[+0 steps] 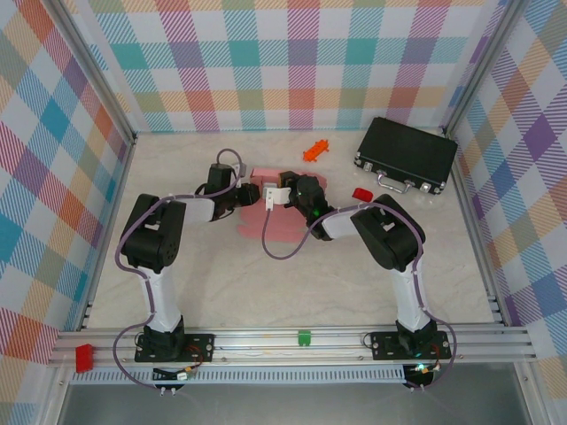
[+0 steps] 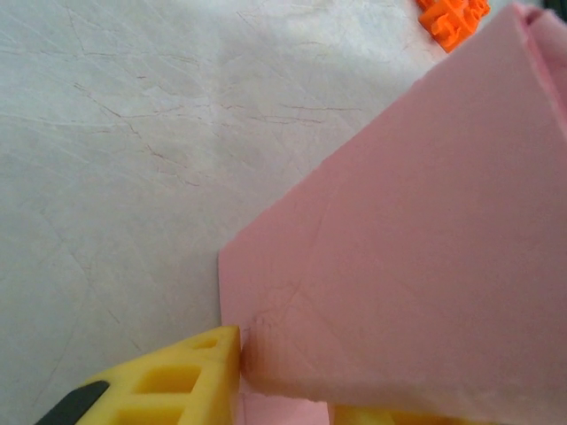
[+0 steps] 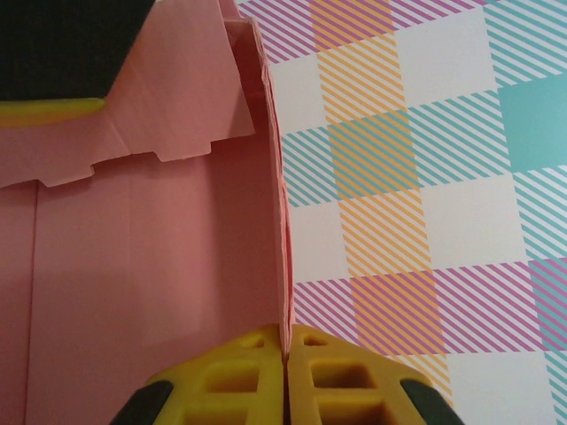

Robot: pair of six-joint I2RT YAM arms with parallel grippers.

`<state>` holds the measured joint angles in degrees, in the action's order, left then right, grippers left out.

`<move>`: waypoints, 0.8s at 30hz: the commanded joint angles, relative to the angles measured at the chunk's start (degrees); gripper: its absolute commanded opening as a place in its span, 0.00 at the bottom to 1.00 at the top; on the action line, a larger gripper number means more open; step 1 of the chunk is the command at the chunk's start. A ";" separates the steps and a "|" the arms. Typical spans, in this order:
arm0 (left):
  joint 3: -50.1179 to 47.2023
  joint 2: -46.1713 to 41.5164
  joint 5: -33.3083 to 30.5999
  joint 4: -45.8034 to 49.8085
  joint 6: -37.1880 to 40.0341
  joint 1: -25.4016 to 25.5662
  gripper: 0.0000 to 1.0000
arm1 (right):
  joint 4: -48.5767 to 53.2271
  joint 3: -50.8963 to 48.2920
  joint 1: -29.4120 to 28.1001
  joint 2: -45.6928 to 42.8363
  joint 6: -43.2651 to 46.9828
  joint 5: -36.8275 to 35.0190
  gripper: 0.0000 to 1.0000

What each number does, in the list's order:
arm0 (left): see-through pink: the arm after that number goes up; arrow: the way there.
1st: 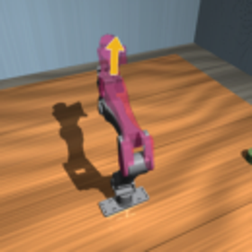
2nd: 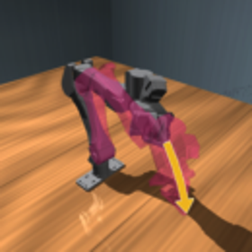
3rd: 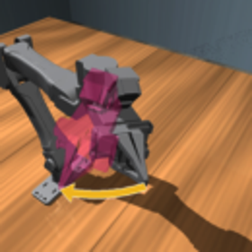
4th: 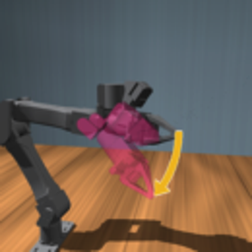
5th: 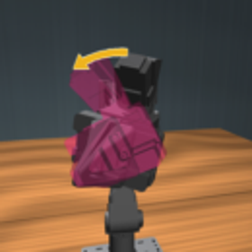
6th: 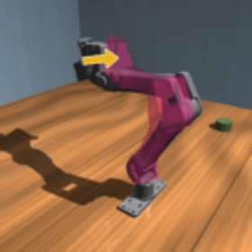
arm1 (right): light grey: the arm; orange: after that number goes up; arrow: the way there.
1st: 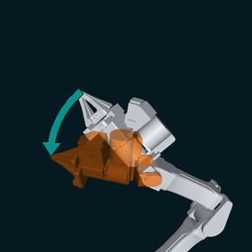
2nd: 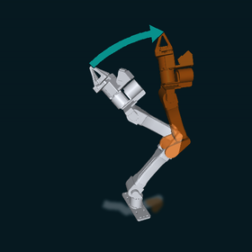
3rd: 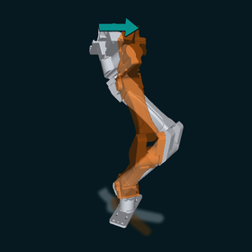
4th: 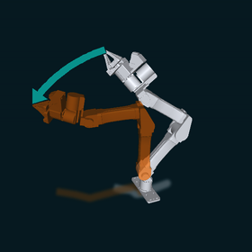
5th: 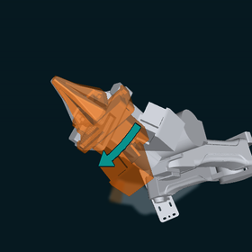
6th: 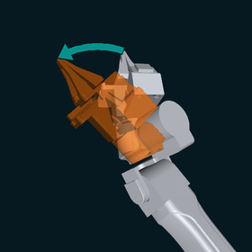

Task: Fold the paper box

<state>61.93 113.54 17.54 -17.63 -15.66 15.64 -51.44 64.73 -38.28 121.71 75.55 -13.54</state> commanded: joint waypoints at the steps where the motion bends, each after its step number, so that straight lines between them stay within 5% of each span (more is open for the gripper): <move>1: 0.47 0.80 -1.79 -4.39 -0.21 0.37 0.31 | 2.05 0.57 -0.83 1.97 -0.40 1.24 0.09; 8: 0.60 1.05 -2.81 -4.61 0.15 0.53 0.28 | 2.29 0.92 -0.83 2.02 -0.31 1.15 0.09; 16: 0.27 0.44 -4.03 -4.85 1.41 1.55 0.11 | 1.65 0.57 -0.90 1.79 -0.82 0.64 0.10; 24: 0.30 -0.59 -6.15 -2.93 4.47 2.69 0.10 | 0.45 -0.21 -1.17 1.05 -1.72 0.09 0.26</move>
<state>61.93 113.95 11.84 -19.68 -12.29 17.47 -51.46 65.25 -38.57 122.10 75.00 -14.13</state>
